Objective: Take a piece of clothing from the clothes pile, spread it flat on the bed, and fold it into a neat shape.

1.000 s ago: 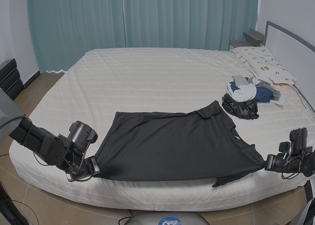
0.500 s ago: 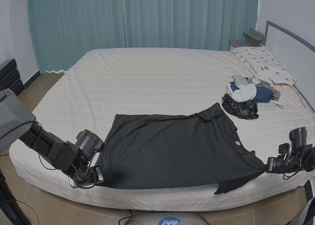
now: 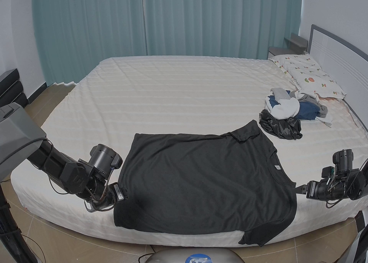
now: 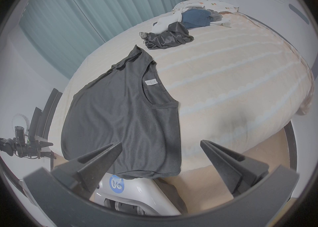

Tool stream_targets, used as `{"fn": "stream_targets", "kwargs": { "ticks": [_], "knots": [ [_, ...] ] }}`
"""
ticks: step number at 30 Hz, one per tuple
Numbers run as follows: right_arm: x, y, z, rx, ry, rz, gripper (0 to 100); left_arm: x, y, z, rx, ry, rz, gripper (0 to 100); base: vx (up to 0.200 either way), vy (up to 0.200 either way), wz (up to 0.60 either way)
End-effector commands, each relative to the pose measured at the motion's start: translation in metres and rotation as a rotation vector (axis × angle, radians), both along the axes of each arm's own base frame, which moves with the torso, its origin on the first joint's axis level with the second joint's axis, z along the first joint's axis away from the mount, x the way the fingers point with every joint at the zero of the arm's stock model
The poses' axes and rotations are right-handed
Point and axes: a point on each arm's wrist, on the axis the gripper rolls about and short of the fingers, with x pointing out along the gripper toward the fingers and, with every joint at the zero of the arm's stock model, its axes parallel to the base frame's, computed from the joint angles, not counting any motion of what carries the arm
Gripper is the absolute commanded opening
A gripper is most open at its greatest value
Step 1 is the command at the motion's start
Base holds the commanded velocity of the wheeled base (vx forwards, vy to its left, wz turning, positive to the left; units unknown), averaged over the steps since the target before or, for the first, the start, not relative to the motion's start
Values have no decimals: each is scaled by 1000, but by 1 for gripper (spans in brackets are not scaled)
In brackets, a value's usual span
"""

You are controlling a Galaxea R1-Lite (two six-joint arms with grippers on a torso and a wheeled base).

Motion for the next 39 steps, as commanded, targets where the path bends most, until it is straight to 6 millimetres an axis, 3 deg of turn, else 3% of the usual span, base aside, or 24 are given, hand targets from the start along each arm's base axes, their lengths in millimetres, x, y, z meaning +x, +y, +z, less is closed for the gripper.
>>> {"fn": "stream_targets", "kwargs": {
  "ticks": [1, 12, 24, 30, 39],
  "knots": [
    [2, 0, -3, 7, 0, -7, 100, 6, 4, -1, -19, -27, 32, 100, 0, 0, 0],
    [3, 0, -2, 10, -11, -3, 100, 22, 10, 13, -179, -138, 79, 100, 55, 0, 0],
    [4, 1, -2, 12, -13, -2, 100, 28, 12, 2, -176, -123, 93, 100, 200, 0, 0],
    [4, 1, -2, 11, -13, 1, 100, 29, 13, 2, -176, -124, 99, 100, 0, 0, 0],
    [4, 3, -2, 12, -13, 7, 100, 57, 17, 15, -246, -217, 201, 100, 0, 0, 0]
  ]
}}
